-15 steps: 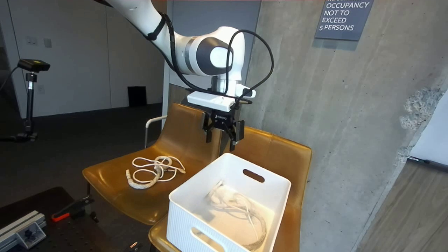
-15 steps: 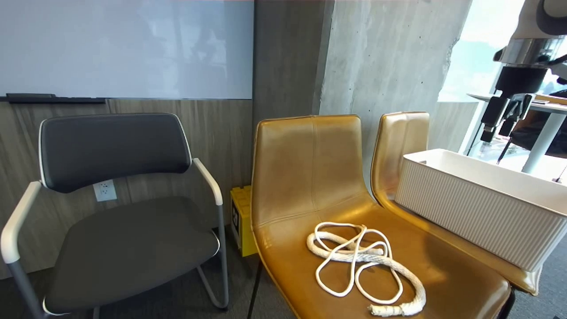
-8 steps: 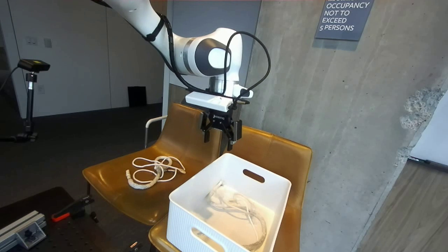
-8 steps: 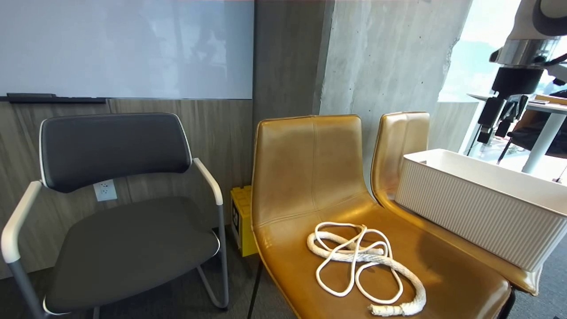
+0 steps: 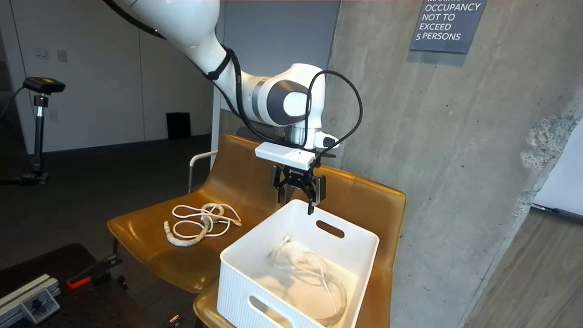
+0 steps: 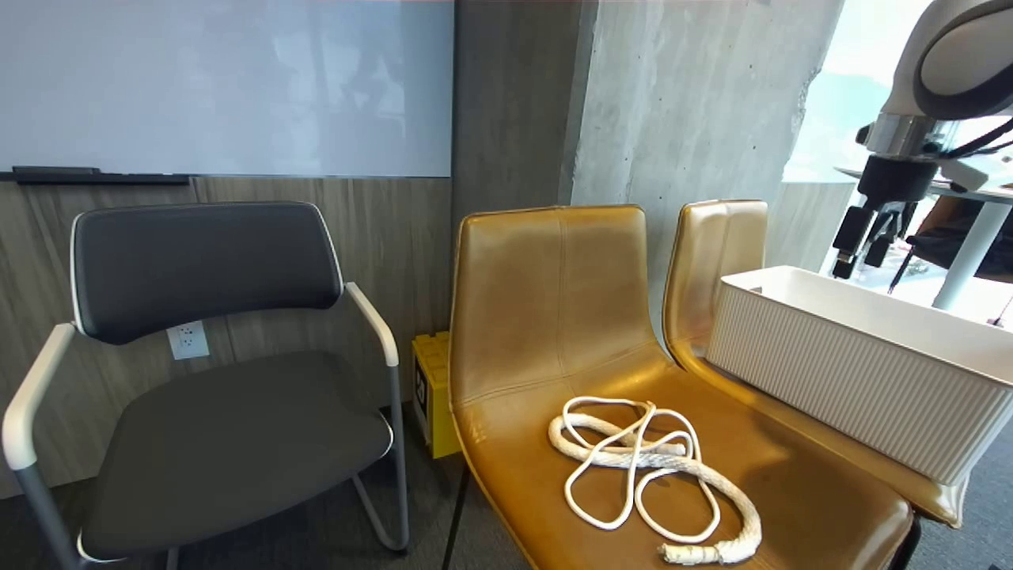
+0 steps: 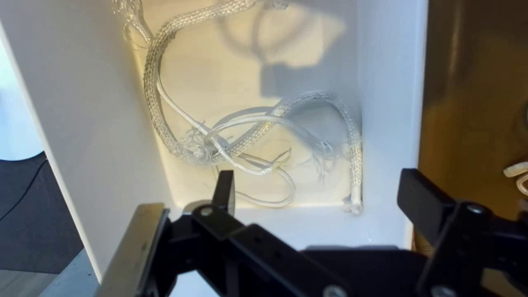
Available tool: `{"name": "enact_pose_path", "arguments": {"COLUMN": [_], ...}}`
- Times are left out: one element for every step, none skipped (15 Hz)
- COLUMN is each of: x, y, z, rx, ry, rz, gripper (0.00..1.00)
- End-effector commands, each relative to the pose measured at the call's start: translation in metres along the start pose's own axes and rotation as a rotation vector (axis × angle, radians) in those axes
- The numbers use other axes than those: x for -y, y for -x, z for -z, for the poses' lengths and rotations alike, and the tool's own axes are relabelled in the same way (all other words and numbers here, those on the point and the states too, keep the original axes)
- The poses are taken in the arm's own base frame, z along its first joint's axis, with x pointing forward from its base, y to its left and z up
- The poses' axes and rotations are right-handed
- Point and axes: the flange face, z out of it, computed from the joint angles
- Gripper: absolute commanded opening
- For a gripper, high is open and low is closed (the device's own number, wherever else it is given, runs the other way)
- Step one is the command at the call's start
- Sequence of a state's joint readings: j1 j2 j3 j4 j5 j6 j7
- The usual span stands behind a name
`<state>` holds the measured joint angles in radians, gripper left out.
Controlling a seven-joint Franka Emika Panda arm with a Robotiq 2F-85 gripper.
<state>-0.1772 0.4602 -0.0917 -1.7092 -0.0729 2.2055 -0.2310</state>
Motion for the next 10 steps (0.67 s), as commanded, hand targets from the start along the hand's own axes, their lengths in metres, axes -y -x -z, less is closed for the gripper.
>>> {"name": "enact_pose_path", "arguments": {"x": [-0.041,-0.051,-0.066,-0.077,-0.088,-0.096,-0.101,-0.103,-0.105,-0.103], "y": [-0.025,-0.029,-0.033,-0.036,-0.038,-0.041,-0.044,-0.047,-0.05,-0.053], "z": [-0.023,-0.028,-0.032,-0.036,-0.04,-0.045,-0.051,-0.056,-0.062,-0.066], "rx": [-0.048,-0.054,-0.064,-0.075,-0.085,-0.089,-0.095,-0.104,-0.109,-0.115], "ry": [0.022,0.036,0.031,0.023,0.005,-0.009,-0.029,-0.051,-0.071,-0.095], "rz": [0.064,0.09,0.134,0.169,0.213,0.255,0.29,0.323,0.352,0.379], "gripper": [1.0,1.0,1.0,1.0,1.0,1.0,1.0,1.0,1.0,1.0]}}
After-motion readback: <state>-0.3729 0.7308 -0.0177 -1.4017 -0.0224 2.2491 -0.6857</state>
